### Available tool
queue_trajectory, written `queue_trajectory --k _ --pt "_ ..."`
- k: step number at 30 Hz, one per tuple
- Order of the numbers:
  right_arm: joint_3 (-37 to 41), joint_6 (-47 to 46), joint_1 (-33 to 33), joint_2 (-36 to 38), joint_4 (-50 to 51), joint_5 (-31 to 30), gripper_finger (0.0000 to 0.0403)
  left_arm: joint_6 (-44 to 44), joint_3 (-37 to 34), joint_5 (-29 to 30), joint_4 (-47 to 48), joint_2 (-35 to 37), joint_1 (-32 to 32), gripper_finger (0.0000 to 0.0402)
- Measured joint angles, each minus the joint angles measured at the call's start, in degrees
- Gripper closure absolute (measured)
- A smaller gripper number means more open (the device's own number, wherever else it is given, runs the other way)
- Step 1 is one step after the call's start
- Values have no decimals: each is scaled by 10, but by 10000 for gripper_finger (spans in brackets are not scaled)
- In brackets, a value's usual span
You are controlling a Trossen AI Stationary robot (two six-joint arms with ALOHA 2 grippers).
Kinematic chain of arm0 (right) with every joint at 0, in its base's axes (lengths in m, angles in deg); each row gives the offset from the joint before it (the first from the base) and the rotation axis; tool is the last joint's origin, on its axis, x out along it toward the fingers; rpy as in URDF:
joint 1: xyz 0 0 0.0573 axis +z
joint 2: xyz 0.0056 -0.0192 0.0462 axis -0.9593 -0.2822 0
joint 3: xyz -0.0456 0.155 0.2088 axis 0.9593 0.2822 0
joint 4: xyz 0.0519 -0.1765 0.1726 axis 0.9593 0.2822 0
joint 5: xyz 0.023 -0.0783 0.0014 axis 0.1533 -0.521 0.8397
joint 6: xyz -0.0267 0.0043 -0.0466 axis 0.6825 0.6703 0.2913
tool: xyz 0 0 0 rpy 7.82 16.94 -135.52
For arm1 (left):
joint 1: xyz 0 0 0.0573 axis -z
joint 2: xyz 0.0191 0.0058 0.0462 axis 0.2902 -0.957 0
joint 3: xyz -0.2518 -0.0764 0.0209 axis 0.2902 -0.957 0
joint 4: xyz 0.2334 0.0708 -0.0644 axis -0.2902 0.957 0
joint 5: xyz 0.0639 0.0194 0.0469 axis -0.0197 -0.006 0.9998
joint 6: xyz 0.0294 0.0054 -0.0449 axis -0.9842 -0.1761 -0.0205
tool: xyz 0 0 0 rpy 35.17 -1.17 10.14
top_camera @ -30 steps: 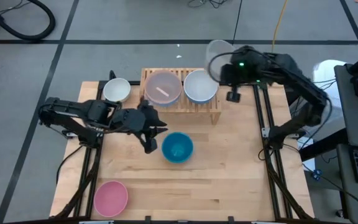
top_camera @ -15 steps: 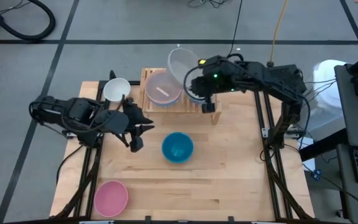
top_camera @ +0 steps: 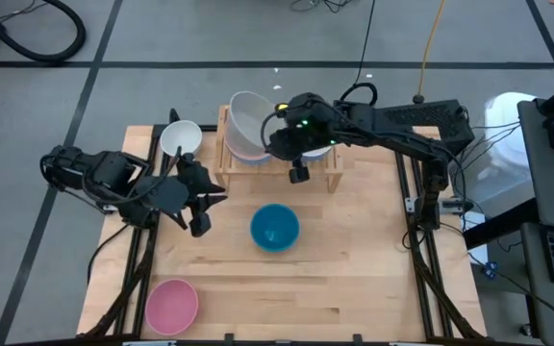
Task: Place and stack bowls onto a shelf
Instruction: Stack the gray bowl on top of the orange bowl on the shelf
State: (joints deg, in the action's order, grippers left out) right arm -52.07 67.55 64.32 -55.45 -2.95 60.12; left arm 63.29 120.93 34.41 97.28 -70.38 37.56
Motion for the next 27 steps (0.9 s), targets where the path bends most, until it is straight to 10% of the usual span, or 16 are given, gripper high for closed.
queue_trajectory --k 27 --pt "31 2 -70 -57 1 66 403 12 0 -1 2 0 31 319"
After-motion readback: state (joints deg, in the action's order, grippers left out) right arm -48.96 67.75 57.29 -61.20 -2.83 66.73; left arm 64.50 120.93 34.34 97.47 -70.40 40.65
